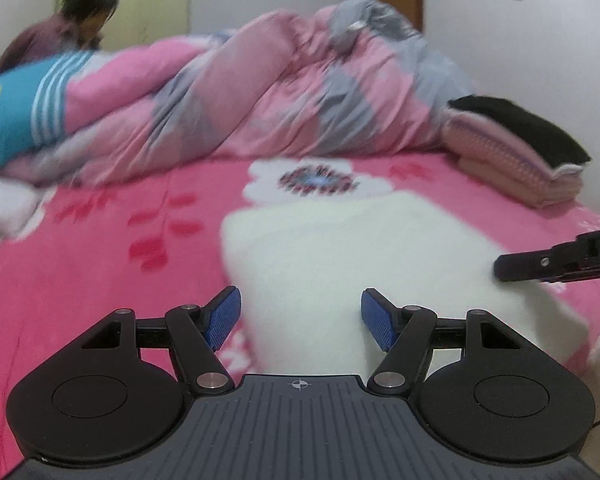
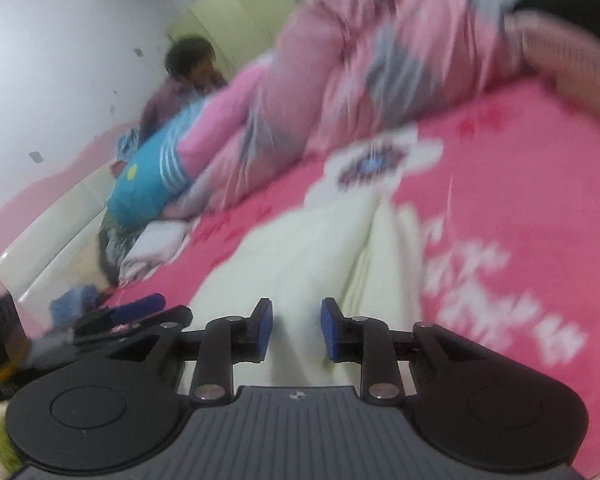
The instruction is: Fold clothes
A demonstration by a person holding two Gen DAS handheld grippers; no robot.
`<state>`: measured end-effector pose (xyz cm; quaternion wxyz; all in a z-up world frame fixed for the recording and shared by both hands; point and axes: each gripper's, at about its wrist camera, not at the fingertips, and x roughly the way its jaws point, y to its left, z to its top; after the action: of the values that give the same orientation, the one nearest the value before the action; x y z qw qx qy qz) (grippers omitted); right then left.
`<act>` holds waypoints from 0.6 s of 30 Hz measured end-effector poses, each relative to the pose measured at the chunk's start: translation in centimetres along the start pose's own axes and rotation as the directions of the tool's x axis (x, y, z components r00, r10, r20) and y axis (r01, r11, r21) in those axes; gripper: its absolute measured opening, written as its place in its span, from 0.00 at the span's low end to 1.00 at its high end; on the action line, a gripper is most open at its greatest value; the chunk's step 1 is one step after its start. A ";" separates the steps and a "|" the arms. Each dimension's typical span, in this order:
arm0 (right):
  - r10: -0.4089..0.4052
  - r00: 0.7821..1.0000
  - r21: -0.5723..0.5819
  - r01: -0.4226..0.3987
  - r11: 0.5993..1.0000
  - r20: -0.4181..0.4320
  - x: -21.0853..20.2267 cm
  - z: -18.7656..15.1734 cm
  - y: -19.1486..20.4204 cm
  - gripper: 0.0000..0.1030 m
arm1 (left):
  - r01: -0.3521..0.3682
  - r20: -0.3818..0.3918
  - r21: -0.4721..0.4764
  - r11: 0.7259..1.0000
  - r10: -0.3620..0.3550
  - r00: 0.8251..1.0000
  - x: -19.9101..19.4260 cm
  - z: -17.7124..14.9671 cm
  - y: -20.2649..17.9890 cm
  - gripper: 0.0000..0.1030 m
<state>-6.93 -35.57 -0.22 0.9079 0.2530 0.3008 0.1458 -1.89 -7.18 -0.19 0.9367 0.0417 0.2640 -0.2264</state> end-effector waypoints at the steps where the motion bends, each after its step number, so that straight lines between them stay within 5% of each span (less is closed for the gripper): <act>1: -0.011 1.000 0.000 0.011 1.000 -0.011 0.1 -0.1 0.1 0.30 | 0.010 0.001 -0.024 1.000 -0.010 1.000 0.0 -0.2 0.4 0.65; 8: -0.106 0.992 -0.095 0.111 0.989 0.063 -1.1 -0.7 1.7 0.05 | 0.041 0.029 -0.062 0.997 -0.040 0.999 -0.1 -1.1 1.4 0.65; 11: -0.203 0.974 -0.195 0.220 0.956 0.103 0.3 -1.7 1.8 0.06 | 0.069 0.035 -0.106 0.992 -0.066 0.997 0.1 -1.4 2.0 0.65; 14: -0.236 0.961 -0.172 0.259 0.951 0.145 -0.7 -1.5 2.5 0.07 | 0.088 0.035 -0.123 0.989 -0.084 0.996 -0.2 -1.5 2.6 0.65; 16: -0.314 0.923 -0.145 0.350 0.926 0.223 -2.4 -1.1 3.2 0.08 | 0.099 0.034 -0.129 0.987 -0.095 0.995 -0.4 -1.6 2.9 0.66; 18: -0.292 0.922 -0.157 0.337 0.928 0.254 -4.0 -1.0 3.9 0.08 | 0.107 0.030 -0.137 0.985 -0.104 0.994 -0.5 -1.6 3.3 0.67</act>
<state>-11.15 -33.63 3.09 0.9683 0.1246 0.2163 -0.0031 -1.53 -3.71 -1.45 0.9269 -0.0400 0.2701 -0.2574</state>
